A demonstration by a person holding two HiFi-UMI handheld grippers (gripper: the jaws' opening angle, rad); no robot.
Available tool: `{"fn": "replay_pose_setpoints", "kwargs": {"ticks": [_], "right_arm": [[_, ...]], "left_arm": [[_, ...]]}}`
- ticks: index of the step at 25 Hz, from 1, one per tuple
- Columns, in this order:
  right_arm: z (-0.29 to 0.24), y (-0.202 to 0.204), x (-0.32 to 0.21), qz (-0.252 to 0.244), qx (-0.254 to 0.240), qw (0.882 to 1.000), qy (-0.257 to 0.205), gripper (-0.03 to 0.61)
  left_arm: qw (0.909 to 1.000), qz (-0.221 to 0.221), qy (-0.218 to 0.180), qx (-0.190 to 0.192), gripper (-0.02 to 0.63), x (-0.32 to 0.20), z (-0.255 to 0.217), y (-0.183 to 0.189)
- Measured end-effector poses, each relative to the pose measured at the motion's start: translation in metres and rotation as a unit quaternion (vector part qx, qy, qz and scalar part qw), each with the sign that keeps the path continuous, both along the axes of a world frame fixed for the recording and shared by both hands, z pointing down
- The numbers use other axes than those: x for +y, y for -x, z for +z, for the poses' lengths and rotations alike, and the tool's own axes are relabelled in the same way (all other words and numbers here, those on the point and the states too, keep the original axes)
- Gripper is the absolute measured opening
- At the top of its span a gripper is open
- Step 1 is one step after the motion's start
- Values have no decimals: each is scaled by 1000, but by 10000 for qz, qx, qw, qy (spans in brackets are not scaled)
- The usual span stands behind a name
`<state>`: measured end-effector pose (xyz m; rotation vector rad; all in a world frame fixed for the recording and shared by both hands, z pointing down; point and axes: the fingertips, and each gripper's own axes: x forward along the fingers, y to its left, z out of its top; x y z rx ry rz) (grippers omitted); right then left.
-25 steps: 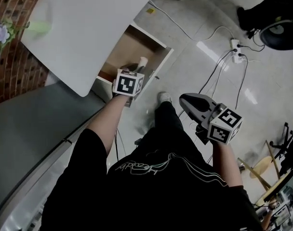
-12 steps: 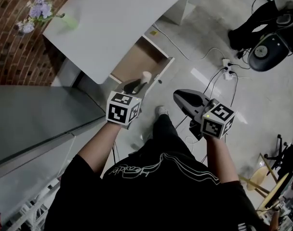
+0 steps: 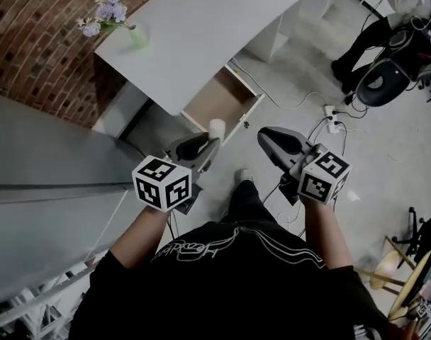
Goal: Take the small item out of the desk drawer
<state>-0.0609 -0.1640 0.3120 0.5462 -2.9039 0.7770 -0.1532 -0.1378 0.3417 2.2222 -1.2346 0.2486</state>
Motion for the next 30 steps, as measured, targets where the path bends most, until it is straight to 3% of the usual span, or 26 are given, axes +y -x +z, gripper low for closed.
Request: {"fn": "replay_pose_setpoints", "kwargs": {"ticks": [5, 10, 15, 20, 26, 30], "right_arm": [[-28, 0, 36, 47, -22, 9996, -270, 54], [-41, -8, 69, 274, -195, 9990, -303, 54], [-64, -38, 78, 363, -185, 9978, -528, 52], [-66, -89, 82, 402, -363, 9966, -626, 52], [-69, -23, 89, 550, -158, 9971, -496, 52], [-61, -18, 81, 538, -133, 9975, -447, 52]], "left_arm": [[9988, -76, -313, 378, 118, 35, -40, -4], [9953, 204, -800, 498, 118, 66, -73, -17], [9932, 262, -952, 618, 120, 75, -95, -44], [9931, 251, -1047, 466, 120, 75, -96, -94], [9925, 308, -950, 707, 120, 74, -93, -25], [9934, 344, -856, 688, 120, 65, -82, -25]]}}
